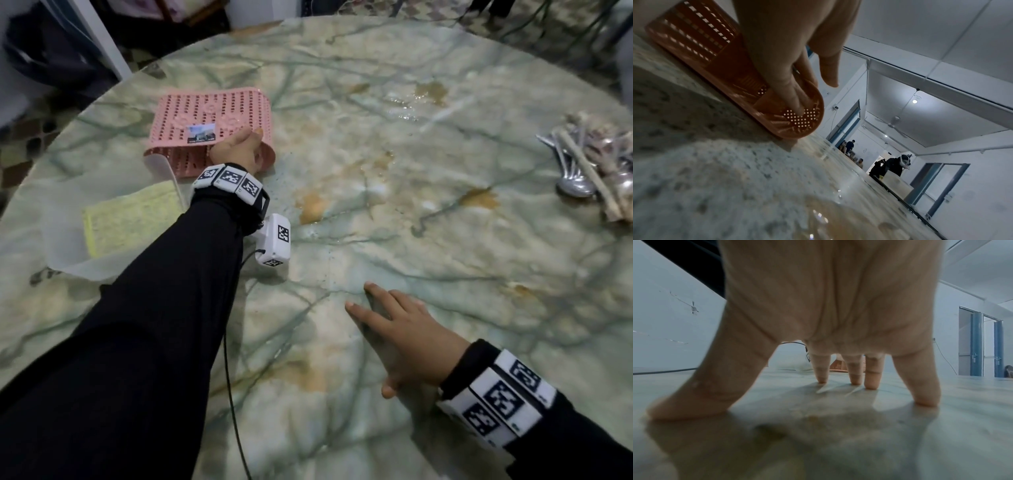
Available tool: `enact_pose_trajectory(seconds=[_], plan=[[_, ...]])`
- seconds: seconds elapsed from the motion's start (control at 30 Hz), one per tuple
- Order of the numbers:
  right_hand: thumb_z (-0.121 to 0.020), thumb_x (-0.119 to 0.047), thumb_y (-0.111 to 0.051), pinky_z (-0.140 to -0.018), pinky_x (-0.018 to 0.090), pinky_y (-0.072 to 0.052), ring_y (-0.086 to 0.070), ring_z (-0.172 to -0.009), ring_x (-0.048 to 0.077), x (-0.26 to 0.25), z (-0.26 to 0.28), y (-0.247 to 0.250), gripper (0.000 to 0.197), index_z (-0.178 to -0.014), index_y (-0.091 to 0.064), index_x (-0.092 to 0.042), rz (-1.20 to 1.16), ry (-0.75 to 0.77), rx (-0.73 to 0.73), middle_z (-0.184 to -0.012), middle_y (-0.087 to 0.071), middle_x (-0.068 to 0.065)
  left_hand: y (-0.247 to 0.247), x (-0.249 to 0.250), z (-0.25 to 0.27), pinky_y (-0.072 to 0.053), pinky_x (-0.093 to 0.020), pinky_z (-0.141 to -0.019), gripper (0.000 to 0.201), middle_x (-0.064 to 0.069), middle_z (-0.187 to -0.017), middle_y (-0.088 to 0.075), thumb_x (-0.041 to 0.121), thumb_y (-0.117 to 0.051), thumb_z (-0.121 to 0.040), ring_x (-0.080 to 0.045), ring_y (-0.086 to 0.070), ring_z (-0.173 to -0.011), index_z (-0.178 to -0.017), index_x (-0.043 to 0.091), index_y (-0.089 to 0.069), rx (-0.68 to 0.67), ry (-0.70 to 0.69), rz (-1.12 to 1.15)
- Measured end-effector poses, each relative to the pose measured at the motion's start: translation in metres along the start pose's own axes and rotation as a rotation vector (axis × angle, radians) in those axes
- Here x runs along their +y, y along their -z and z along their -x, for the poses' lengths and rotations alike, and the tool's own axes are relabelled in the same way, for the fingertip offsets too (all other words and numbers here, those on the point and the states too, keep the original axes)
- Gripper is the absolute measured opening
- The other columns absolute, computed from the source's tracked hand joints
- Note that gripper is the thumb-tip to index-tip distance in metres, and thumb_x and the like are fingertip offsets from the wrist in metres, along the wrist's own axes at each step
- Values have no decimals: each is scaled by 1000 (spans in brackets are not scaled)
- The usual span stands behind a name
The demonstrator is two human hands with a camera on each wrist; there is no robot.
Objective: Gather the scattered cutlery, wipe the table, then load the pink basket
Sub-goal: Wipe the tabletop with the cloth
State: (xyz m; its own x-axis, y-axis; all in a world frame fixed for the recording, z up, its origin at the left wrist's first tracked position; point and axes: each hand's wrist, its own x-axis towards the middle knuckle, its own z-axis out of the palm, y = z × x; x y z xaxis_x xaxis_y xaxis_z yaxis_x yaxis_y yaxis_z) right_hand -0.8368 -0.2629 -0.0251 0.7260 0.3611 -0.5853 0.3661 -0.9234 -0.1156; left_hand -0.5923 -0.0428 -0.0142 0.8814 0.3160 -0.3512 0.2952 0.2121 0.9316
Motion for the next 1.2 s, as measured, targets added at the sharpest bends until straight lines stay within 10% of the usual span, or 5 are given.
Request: enact_pose_trajectory(seconds=[0.2,0.4,0.57,0.83,1.2], plan=[[-62,-47,-79,-115,51,-12,3,-142,28,0,1,1,121,-146,8,-40,-10,-1,-13,-154,22,2,1,-11,10,-56,-50,-76,15,-17,-88,-71,-1,-73,-65,-32,-70,-81,-68,14,-69,80,-58,55],[-67,-47,-76,-115,48,-15,-2,-142,27,0,4,6,111,-148,-1,-37,-68,15,-14,-156,13,2,2,6,59,-56,-47,-80,21,-20,-111,-64,-5,-68,-75,-36,-64,-98,-76,16,-66,-38,-34,4],[-82,-44,-66,-103,32,-36,-40,-128,25,0,5,47,92,-149,-7,-24,-485,-64,323,-146,-31,10,-9,20,111,-55,-16,-61,27,-17,-122,-59,-8,-66,-78,-28,-60,-108,-76,19,-59,-114,-215,-163],[-82,-42,-63,-89,42,-49,-51,-114,34,-12,14,105,81,-146,-19,-20,-576,-221,802,-138,-29,16,-46,35,203,-44,-17,-40,23,-7,-70,-56,-11,-61,-79,-8,-57,-49,-83,11,-57,-412,-291,-259],[-95,-18,-41,-69,33,-36,-57,-99,37,34,81,87,31,-115,-50,4,-629,-421,922,-111,-61,22,-125,28,281,-49,-21,-56,17,-1,-75,-62,7,-61,-84,-20,-62,-73,-74,20,-59,-540,-371,-729]])
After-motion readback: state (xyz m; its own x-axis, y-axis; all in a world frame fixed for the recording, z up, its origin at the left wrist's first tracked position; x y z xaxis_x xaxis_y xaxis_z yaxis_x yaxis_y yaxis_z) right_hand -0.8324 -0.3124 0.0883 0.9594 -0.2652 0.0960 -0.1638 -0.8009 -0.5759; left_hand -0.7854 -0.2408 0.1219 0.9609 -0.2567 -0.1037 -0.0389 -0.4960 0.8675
